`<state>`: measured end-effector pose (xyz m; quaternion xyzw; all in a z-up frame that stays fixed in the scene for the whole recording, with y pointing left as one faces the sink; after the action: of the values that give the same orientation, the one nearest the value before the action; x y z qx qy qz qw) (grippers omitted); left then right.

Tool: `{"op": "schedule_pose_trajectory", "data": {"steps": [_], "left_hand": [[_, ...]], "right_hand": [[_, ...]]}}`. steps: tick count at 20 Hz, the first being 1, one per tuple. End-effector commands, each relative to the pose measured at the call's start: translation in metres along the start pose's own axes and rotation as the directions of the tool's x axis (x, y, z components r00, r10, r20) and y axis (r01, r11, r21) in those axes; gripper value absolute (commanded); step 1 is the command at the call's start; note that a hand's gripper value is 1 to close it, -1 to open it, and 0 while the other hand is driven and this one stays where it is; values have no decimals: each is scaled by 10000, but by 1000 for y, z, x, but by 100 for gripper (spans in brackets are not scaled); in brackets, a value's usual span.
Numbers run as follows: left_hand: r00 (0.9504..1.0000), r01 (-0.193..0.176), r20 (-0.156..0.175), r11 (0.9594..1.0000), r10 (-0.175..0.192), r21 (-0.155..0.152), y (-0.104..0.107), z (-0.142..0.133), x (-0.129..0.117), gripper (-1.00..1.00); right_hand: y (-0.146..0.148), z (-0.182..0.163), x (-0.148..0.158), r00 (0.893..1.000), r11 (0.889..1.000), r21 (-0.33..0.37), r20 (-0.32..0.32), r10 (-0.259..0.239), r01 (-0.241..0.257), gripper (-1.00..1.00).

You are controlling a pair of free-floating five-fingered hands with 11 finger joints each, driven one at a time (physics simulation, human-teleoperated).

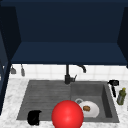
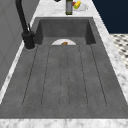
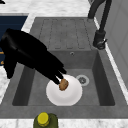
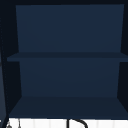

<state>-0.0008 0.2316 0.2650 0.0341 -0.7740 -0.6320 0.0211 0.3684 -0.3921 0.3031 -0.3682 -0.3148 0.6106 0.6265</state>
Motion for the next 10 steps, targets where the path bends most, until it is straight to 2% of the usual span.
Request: {"op": "schedule_pose_trajectory", "data": {"steps": [1,10], "left_hand": [[10000,0,0,10000,0,0,0,0,0,0],[10000,0,0,10000,0,0,0,0,0,0]], "right_hand": [[11,19,9,9998,9972,-750,-182,-73,59,-100],[31,55,54,9994,9911,-1321,-315,124,-165,-100]]}}
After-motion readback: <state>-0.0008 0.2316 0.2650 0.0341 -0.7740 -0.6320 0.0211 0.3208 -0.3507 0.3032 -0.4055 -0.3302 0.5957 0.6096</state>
